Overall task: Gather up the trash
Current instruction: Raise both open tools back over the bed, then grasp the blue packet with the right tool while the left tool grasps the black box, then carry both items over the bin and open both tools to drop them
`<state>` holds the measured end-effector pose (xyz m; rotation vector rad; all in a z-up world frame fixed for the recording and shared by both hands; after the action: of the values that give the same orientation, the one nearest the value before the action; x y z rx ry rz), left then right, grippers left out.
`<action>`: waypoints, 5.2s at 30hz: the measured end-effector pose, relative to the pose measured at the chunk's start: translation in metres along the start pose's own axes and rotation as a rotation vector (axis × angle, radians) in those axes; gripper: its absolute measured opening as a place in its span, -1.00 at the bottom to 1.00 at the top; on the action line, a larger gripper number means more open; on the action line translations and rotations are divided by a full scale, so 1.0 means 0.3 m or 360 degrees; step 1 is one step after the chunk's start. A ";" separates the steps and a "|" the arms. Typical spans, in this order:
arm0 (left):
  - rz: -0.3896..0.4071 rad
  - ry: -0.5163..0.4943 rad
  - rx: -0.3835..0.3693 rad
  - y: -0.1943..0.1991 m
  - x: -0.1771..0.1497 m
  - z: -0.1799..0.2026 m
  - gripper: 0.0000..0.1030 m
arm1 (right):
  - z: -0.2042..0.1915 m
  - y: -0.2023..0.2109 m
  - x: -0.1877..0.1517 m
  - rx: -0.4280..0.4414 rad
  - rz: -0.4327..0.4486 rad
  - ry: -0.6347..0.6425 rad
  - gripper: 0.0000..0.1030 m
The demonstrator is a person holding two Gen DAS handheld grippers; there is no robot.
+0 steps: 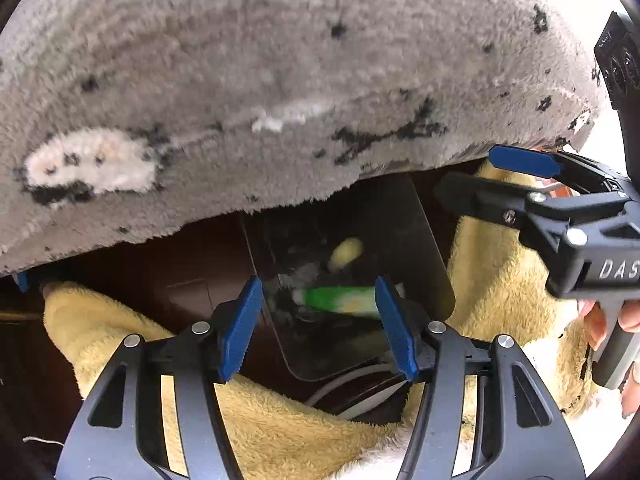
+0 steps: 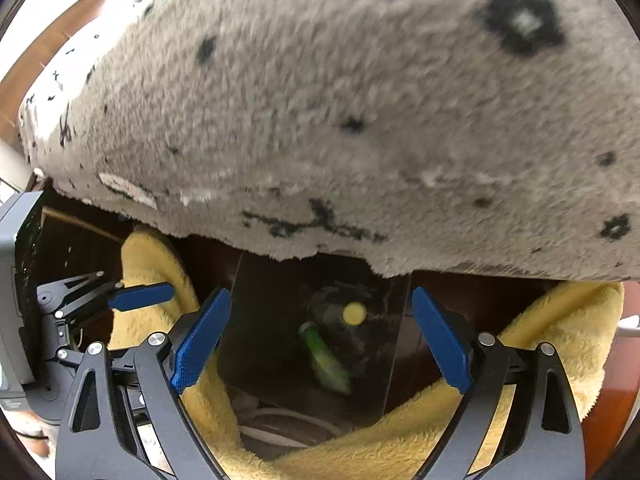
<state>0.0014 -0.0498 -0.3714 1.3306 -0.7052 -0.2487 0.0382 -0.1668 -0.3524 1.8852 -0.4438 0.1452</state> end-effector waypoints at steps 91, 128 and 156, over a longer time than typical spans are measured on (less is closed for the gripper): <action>0.0730 0.0075 0.0583 0.610 0.660 -0.406 -0.91 | -0.014 0.513 0.750 -0.0167 0.0898 0.0006 -0.79; 0.0538 -0.0071 0.0333 0.466 0.139 0.001 -0.90 | -0.138 0.480 0.135 0.0064 0.0628 0.0288 -0.79; -0.0100 -0.0019 -0.0044 -0.090 -0.062 0.034 -0.90 | -0.021 -0.085 -0.156 0.0021 -0.0216 0.0100 -0.78</action>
<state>-0.0131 -0.0545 -0.4022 1.3272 -0.6683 -0.3159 0.0052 -0.1426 -0.3872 1.9118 -0.2715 0.1170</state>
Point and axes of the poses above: each gripper's, at about its wrist camera, not at the fingertips, and y roughly against the way its jaws point, z to its right, x to its top, the point moved 9 cm from there along -y, roughly the way its jaws point, and after that the axes turned 14 degrees about -y, right-handed, at the moved point
